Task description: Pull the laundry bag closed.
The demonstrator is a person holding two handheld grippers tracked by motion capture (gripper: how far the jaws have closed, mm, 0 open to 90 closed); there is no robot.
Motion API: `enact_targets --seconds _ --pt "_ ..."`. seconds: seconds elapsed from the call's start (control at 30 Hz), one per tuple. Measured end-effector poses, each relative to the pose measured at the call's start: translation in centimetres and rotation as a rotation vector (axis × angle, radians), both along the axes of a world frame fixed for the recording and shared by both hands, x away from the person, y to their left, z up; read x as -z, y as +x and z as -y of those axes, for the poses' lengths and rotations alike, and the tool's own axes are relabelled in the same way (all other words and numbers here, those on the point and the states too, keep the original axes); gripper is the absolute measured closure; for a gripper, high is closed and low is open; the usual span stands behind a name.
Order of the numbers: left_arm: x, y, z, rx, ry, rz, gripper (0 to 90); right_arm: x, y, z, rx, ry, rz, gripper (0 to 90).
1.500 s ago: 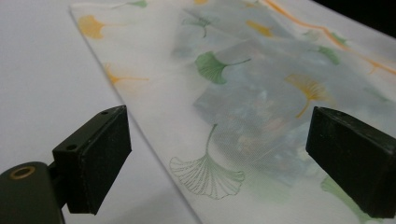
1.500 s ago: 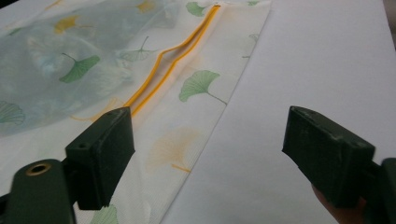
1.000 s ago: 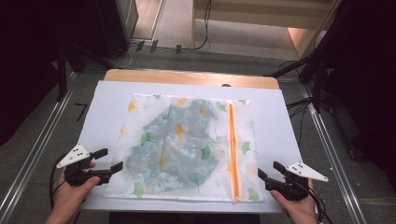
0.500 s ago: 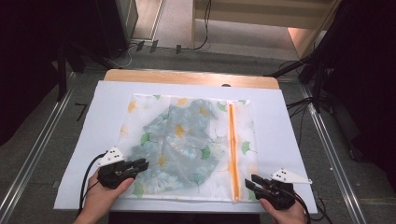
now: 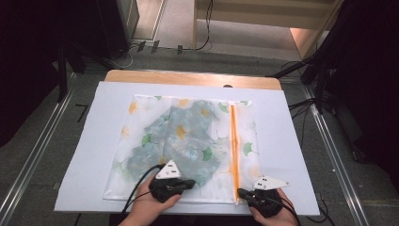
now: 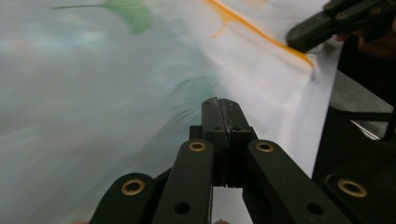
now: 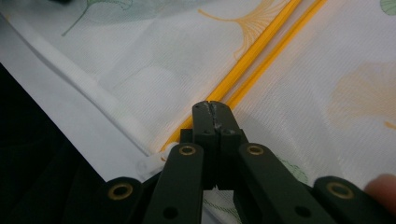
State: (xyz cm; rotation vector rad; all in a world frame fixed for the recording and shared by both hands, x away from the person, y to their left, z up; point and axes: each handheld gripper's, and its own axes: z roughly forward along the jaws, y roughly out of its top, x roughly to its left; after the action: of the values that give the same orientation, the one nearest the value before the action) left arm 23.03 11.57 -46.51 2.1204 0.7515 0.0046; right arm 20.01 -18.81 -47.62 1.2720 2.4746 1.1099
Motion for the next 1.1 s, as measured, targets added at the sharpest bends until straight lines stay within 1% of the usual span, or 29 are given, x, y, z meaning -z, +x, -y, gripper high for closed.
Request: enact_targets --seconds 0.03,0.07,0.13,0.17,0.2,0.23,0.27,0.3,0.33,0.37,0.4,0.43,0.5,0.57,0.6,0.63,0.67,0.73,0.8,0.83,0.9,0.97,1.03,1.07,1.1 --pt "0.1 0.1 1.0 0.016 0.001 0.001 90.0 0.0 0.1 0.0 0.0 -0.005 0.0 90.0" --pt "0.1 0.2 1.9 0.032 0.005 -0.002 90.0 0.0 0.1 0.0 0.0 -0.015 0.014 90.0" --pt "0.3 0.3 3.5 0.06 0.004 -0.015 90.0 0.0 0.2 -0.1 0.006 -0.021 0.013 90.0" --pt "0.3 0.3 3.5 0.06 0.004 -0.015 90.0 0.0 0.1 0.0 0.005 -0.019 0.015 90.0" --pt "0.9 0.4 5.0 0.068 0.019 -0.026 90.0 0.0 0.2 0.1 0.004 -0.015 0.01 90.0" --pt "1.2 0.4 5.6 0.072 0.039 -0.032 90.0 0.0 0.2 0.2 0.006 -0.002 0.003 90.0" --pt "1.5 0.3 6.1 0.085 0.052 -0.036 90.0 -0.1 0.2 0.4 0.004 0.005 0.006 89.0" --pt "1.6 0.3 6.2 0.085 0.046 -0.033 90.0 -0.2 0.1 0.6 0.011 0.022 0.007 88.3" --pt "1.6 0.3 6.3 0.082 0.046 -0.032 90.0 -0.4 0.0 0.9 0.006 0.053 0.009 87.2" --pt "1.6 0.3 6.2 0.086 0.046 -0.034 90.0 -0.7 -0.2 1.1 -0.007 0.089 0.012 86.5" --pt "1.6 0.3 6.1 0.083 0.044 -0.032 90.0 -0.9 -0.5 1.3 -0.026 0.104 0.026 85.5" --pt "1.7 0.3 6.1 0.078 0.038 -0.033 90.0 -1.0 -0.8 1.4 -0.035 0.103 0.034 84.5" --pt "1.6 0.3 6.1 0.078 0.045 -0.028 90.0 -1.1 -1.1 1.4 -0.065 0.097 0.053 83.7" --pt "1.7 0.3 6.1 0.075 0.036 -0.035 90.0 -1.1 -1.4 1.2 -0.081 0.085 0.069 84.0" --pt "1.7 0.4 6.0 0.078 0.042 -0.041 90.0 -1.1 -1.4 1.1 -0.095 0.09 0.073 85.0" --pt "1.7 0.5 6.0 0.078 0.031 -0.047 90.0 -1.2 -1.5 1.0 -0.109 0.092 0.078 85.9" --pt "1.7 0.5 6.0 0.079 0.03 -0.05 90.0 -1.2 -1.6 0.8 -0.121 0.093 0.084 86.4" --pt "1.7 0.5 6.0 0.079 0.029 -0.051 90.0 -1.1 -1.8 0.4 -0.144 0.083 0.087 87.0" --pt "1.7 0.5 6.0 0.076 0.028 -0.054 90.0 -0.8 -1.8 0.1 -0.146 0.045 0.074 88.4" --pt "1.7 0.5 6.0 0.077 0.031 -0.056 90.0 -0.7 -1.7 0.0 -0.144 0.037 0.077 88.4" --pt "1.7 0.6 5.9 0.079 0.033 -0.056 90.0 -0.6 -1.6 0.1 -0.135 0.048 0.067 90.0" --pt "1.7 0.6 6.0 0.079 0.032 -0.056 90.0 -0.5 -1.4 0.2 -0.125 0.043 0.062 89.9" --pt "1.7 0.6 5.9 0.077 0.027 -0.059 90.0 -0.5 -1.4 0.3 -0.128 0.04 0.06 89.1" --pt "1.8 0.6 6.0 0.074 0.022 -0.066 90.0 -0.3 -1.3 0.2 -0.132 0.034 0.049 86.2" --pt "1.8 0.6 6.0 0.075 0.02 -0.066 90.0 -0.2 -1.3 0.2 -0.139 0.044 0.04 84.8"
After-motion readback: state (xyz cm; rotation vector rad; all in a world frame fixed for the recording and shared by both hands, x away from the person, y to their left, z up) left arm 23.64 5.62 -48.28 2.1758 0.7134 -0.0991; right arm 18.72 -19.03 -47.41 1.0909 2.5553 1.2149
